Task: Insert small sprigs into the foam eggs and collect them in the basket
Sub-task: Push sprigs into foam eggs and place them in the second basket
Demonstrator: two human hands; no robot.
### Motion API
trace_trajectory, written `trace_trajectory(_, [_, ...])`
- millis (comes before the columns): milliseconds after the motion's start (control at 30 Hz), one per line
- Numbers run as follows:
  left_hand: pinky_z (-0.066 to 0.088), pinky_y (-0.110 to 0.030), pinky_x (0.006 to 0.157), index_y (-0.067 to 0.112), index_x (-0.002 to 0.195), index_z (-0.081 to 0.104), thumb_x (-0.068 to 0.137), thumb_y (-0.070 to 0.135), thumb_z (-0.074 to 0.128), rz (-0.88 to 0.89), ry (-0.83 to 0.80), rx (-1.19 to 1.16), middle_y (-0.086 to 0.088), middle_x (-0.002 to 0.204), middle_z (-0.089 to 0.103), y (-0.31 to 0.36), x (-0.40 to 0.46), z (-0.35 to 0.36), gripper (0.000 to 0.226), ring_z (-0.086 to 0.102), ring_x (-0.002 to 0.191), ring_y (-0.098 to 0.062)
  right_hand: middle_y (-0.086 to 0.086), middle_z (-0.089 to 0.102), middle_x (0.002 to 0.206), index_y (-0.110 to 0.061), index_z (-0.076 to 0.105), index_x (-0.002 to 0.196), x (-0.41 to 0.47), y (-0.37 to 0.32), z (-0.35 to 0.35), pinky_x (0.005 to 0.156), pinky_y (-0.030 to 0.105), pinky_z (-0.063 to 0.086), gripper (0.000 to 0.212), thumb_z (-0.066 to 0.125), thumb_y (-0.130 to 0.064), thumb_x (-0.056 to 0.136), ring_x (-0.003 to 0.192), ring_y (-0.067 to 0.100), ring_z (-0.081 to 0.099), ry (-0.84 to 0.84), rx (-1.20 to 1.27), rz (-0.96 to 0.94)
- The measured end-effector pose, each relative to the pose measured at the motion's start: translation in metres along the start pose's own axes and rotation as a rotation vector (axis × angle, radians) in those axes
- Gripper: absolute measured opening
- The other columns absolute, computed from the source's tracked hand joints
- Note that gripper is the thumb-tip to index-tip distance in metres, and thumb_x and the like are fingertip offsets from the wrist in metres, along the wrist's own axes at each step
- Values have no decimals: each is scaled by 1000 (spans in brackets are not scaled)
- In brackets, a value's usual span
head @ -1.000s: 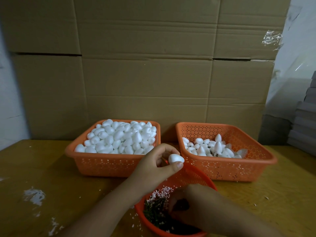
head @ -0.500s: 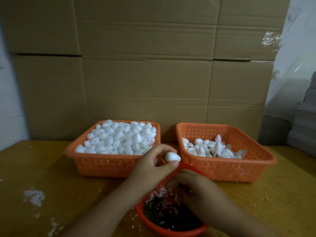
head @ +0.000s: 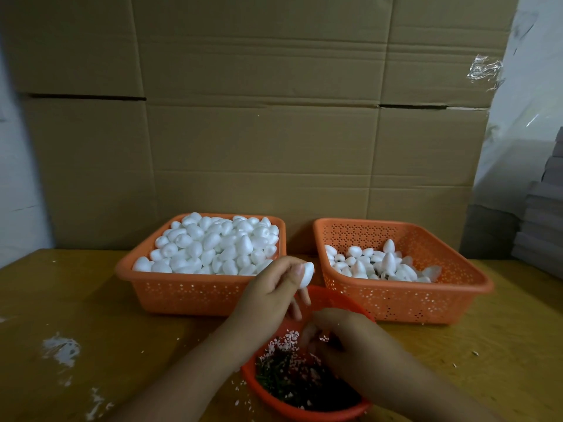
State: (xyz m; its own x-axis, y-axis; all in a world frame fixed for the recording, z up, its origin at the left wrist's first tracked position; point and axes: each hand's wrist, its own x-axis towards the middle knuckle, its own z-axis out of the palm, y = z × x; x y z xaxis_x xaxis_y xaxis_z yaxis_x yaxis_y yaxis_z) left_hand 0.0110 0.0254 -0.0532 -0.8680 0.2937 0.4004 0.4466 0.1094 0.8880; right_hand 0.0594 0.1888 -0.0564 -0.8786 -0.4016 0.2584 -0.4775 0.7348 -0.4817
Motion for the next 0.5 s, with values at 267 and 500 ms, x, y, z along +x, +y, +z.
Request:
trace_trajectory(267, [51,-22,62,17,105,50,96,17,58,-2,-26,-87,0,93,75,0,0,0,12,69,66,-16,-28,63,68,-31,70,88,-1,-2,-2,68,9,45,27,58,-6,88,71,-4,64,-21,46,45])
trace_trajectory(500, [55,-24,63,11,102,58,87,42,51,13,-11,-125,0,96,76,6,-2,-1,35,73,78,-20,-15,70,77,-33,71,88,0,-3,-1,70,11,46,30,57,-7,88,75,-3,64,-20,31,46])
